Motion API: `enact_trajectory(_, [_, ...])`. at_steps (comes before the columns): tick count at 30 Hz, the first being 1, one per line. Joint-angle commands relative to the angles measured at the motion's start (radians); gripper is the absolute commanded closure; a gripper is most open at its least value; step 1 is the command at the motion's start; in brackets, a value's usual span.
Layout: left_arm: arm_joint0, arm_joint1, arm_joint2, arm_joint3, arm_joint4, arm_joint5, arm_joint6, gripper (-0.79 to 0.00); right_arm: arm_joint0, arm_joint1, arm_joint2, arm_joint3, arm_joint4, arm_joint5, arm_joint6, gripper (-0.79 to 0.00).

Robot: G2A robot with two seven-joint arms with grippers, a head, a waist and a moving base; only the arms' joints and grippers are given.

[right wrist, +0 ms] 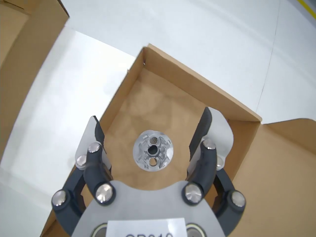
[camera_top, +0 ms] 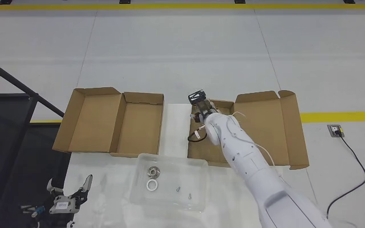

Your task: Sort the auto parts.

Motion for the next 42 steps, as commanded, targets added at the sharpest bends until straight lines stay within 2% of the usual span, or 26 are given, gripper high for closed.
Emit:
enact_trajectory(1, [0.000,0.000,0.000,0.000,0.000,0.000,0.000,-0.785,-0.033,0.017,0.016,-0.089,-0.015,-0.018,0.009,-0.717])
enact_trajectory(5, [0.000,0.000,0.000,0.000,0.000,0.000,0.000,-0.785,-0.133,0.061,0.067,-0.318,-0.065,-0.056,0.062,-0.720])
enact_trajectory(8, [0.000,0.000,0.000,0.000,0.000,0.000,0.000,-0.785,-0.241,0.096,0.116,-0.540,-0.112,-0.099,0.139,-0.730])
enact_trajectory(11, [0.000,0.000,0.000,0.000,0.000,0.000,0.000,-0.785,-0.344,0.123,0.163,-0.738,-0.141,-0.164,0.210,-0.708])
enact_trajectory(13, [0.000,0.000,0.000,0.000,0.000,0.000,0.000,-0.785,-0.424,0.142,0.193,-0.884,-0.144,-0.247,0.271,-0.739])
enact_trajectory(17, [0.000,0.000,0.000,0.000,0.000,0.000,0.000,-0.785,-0.533,0.165,0.225,-1.065,-0.145,-0.368,0.350,-0.748])
enact_trajectory(19, [0.000,0.000,0.000,0.000,0.000,0.000,0.000,-0.785,-0.579,0.173,0.231,-1.137,-0.144,-0.425,0.387,-0.785])
enact_trajectory(24, [0.000,0.000,0.000,0.000,0.000,0.000,0.000,-0.785,-0.685,0.193,0.225,-1.295,-0.141,-0.550,0.464,-0.785])
enact_trajectory(37, [0.000,0.000,0.000,0.000,0.000,0.000,0.000,-0.785,-0.688,0.193,0.222,-1.293,-0.139,-0.555,0.457,-0.785])
enact_trajectory(39, [0.000,0.000,0.000,0.000,0.000,0.000,0.000,-0.785,-0.686,0.195,0.193,-1.261,-0.168,-0.596,0.447,-0.785])
enact_trajectory(42, [0.000,0.000,0.000,0.000,0.000,0.000,0.000,-0.785,-0.643,0.188,0.115,-1.209,-0.220,-0.606,0.529,-0.785])
